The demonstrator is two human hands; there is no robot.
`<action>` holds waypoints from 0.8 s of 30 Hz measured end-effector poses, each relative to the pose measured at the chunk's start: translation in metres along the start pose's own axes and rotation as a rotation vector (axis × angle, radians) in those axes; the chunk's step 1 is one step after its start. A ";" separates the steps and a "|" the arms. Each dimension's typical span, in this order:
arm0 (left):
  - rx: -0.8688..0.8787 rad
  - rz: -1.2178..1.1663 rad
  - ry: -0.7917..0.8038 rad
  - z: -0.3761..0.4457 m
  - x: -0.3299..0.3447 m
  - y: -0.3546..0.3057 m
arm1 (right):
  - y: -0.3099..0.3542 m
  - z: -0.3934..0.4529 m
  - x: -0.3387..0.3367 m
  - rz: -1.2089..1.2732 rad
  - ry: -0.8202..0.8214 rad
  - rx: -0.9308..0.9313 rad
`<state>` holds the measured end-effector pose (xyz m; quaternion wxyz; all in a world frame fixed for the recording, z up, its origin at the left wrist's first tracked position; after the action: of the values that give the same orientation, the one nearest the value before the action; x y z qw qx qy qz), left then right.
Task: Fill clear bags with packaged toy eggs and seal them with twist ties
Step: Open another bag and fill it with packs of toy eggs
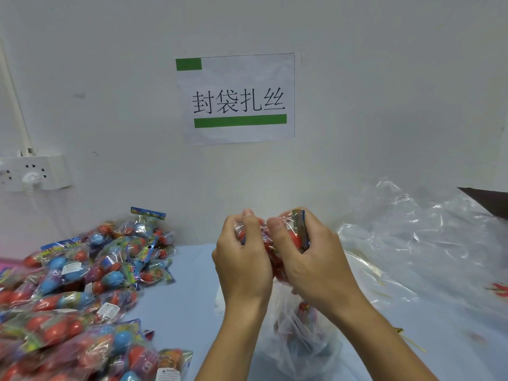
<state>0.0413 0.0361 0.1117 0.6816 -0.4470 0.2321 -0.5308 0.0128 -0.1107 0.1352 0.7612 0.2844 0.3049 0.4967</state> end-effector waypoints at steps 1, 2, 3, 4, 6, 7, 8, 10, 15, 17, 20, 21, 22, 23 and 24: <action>-0.007 0.014 -0.004 0.000 -0.001 0.000 | 0.002 0.000 -0.002 -0.018 -0.024 -0.016; -0.016 0.022 -0.001 0.000 -0.001 0.000 | 0.003 0.000 -0.004 -0.030 -0.047 -0.029; -0.028 0.029 0.008 0.000 0.000 0.001 | 0.004 0.000 -0.005 -0.040 -0.068 -0.036; -0.039 0.036 0.018 0.000 0.002 0.001 | 0.004 -0.001 -0.007 -0.048 -0.086 -0.039; -0.049 0.034 0.028 -0.001 0.003 0.001 | 0.004 -0.001 -0.008 -0.040 -0.086 -0.025; -0.048 0.031 0.027 -0.002 0.003 0.000 | 0.002 0.000 -0.006 -0.014 -0.046 -0.006; -0.043 0.033 0.024 -0.002 0.002 0.000 | 0.000 0.000 -0.002 0.023 0.022 0.017; -0.040 0.020 0.030 -0.002 0.003 0.000 | -0.002 -0.001 0.005 0.084 0.151 0.055; -0.133 -0.207 0.201 -0.003 0.018 0.002 | 0.005 0.004 -0.021 0.140 0.031 0.058; -0.129 -0.163 0.244 -0.001 0.018 0.001 | -0.002 0.006 -0.042 0.200 -0.125 0.105; -0.113 -0.008 0.349 0.002 0.021 0.001 | -0.021 0.006 -0.069 0.293 -0.329 0.200; -0.110 0.049 0.417 -0.001 0.026 0.001 | -0.027 0.006 -0.075 0.318 -0.369 0.228; -0.110 0.104 0.497 -0.005 0.033 0.002 | -0.031 0.006 -0.080 0.333 -0.395 0.248; -0.115 0.166 0.576 -0.011 0.039 0.004 | -0.035 0.006 -0.084 0.340 -0.408 0.265; -0.120 0.244 0.647 -0.017 0.044 0.007 | -0.038 0.007 -0.087 0.345 -0.412 0.280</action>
<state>0.0460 -0.0106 0.1044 0.6036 -0.2639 0.5187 -0.5449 0.0121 -0.2057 0.1279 0.6647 0.5289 0.1567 0.5038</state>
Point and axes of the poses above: each hand's wrist, its own z-axis towards the middle knuckle, its own x-axis out of the palm, y = z × x, the point moved 10 cm from there along z, towards the middle knuckle, and after that the axes turned 2 degrees about y, right-handed, at the moved point
